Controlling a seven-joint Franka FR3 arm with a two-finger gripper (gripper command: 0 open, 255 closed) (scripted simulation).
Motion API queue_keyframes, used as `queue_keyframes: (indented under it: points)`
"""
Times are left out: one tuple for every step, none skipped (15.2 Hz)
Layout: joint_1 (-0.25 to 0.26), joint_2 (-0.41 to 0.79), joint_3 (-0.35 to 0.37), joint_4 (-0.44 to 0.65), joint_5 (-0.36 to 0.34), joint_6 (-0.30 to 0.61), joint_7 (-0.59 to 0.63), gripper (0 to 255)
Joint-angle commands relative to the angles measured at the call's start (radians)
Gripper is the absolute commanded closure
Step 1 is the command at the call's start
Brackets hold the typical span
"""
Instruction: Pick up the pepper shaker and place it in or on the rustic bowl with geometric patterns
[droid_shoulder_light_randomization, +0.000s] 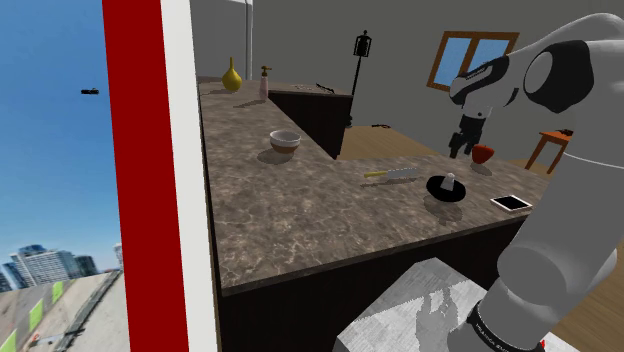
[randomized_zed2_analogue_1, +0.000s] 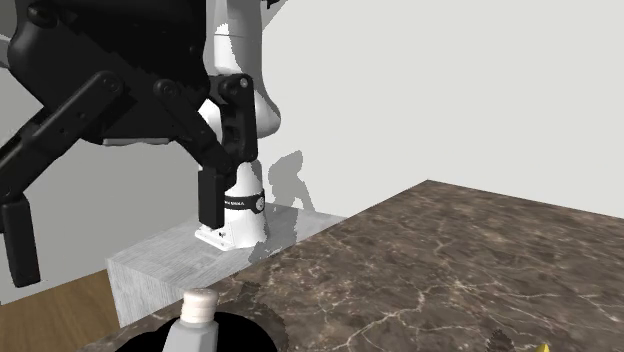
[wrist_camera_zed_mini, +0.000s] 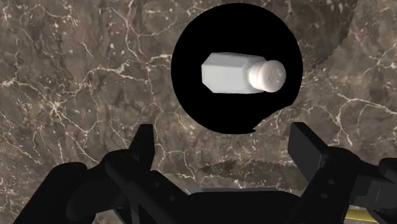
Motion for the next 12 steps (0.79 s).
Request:
queue_keyframes:
  points:
    - [0.003, -0.011, 0.0, 0.023, -0.008, -0.031, 0.005, 0]
    - [0.006, -0.02, 0.0, 0.047, -0.014, -0.063, 0.01, 0]
    - [0.008, -0.028, 0.0, 0.073, -0.019, -0.095, 0.013, 0]
    - [0.01, -0.033, 0.001, 0.095, -0.022, -0.121, 0.015, 0]
    - [0.01, -0.033, 0.001, 0.095, -0.022, -0.121, 0.015, 0]
    - [0.01, -0.033, 0.001, 0.095, -0.023, -0.121, 0.015, 0]
    - [0.01, -0.033, 0.001, 0.095, -0.022, -0.121, 0.015, 0]
    - [0.01, -0.033, 0.001, 0.095, -0.022, -0.121, 0.015, 0]
    - [0.01, -0.033, 0.001, 0.095, -0.022, -0.121, 0.015, 0]
    - [0.01, -0.033, 0.001, 0.095, -0.022, -0.121, 0.015, 0]
    - [0.01, -0.033, 0.001, 0.095, -0.022, -0.121, 0.015, 0]
    - [0.01, -0.033, 0.001, 0.095, -0.022, -0.121, 0.015, 0]
